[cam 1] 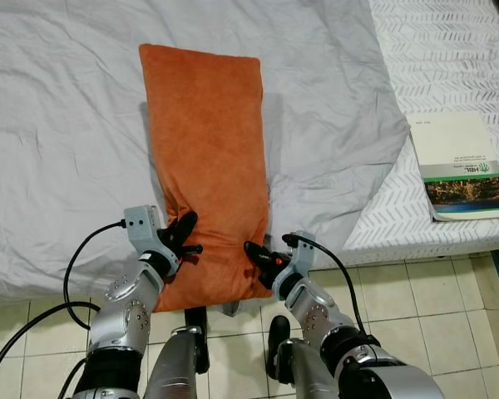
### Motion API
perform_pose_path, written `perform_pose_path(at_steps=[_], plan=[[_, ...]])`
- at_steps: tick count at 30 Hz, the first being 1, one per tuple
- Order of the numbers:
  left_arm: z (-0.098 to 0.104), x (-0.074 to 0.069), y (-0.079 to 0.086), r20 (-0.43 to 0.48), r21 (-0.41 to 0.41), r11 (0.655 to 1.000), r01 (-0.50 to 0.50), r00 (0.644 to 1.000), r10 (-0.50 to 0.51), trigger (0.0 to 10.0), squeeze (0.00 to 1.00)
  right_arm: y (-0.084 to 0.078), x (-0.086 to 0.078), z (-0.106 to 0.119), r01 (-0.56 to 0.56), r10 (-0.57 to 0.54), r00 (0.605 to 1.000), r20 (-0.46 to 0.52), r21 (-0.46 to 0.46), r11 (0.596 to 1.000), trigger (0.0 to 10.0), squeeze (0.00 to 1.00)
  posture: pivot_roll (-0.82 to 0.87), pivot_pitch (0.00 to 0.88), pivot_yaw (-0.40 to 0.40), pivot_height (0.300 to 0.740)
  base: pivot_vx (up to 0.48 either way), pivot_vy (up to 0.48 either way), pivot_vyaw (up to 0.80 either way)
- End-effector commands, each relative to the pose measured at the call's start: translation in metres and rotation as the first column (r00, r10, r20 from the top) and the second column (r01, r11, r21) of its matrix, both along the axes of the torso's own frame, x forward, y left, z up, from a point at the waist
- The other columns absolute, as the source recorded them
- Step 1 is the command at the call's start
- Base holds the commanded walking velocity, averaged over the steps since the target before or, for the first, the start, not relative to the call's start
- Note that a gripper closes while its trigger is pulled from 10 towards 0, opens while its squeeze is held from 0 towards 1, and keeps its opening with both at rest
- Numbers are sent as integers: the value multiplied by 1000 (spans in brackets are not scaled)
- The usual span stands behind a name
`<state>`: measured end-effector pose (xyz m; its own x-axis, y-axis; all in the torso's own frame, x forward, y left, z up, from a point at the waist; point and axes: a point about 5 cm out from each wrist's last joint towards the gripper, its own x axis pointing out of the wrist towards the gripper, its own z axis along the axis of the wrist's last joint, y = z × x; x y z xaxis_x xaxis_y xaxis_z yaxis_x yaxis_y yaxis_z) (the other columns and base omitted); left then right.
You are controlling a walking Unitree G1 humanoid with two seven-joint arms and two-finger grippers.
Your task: Clean up the room
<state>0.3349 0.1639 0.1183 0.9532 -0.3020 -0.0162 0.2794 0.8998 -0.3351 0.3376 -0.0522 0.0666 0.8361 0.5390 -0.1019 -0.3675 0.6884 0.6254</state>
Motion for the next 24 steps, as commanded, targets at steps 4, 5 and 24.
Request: perform_pose_path(at_steps=[4, 5, 24], plan=[[-32, -16, 2, -108, 154, 987, 52, 994, -35, 10000, 0, 14, -24, -23, -73, 78, 994, -73, 78, 994, 0, 0, 40, 499, -135, 740, 0, 0, 0], [-26, -17, 6, -82, 177, 984, 36, 996, -22, 10000, 0, 8, -20, -19, -96, 100, 994, -42, 73, 993, 0, 0, 35, 448, -132, 740, 0, 0, 0], [22, -2, -1, 172, 397, 918, -7, 983, -67, 10000, 0, -81, 10, 74, 342, -260, 848, 461, -101, 934, 0, 0, 50, 0, -55, 740, 0, 0, 0]])
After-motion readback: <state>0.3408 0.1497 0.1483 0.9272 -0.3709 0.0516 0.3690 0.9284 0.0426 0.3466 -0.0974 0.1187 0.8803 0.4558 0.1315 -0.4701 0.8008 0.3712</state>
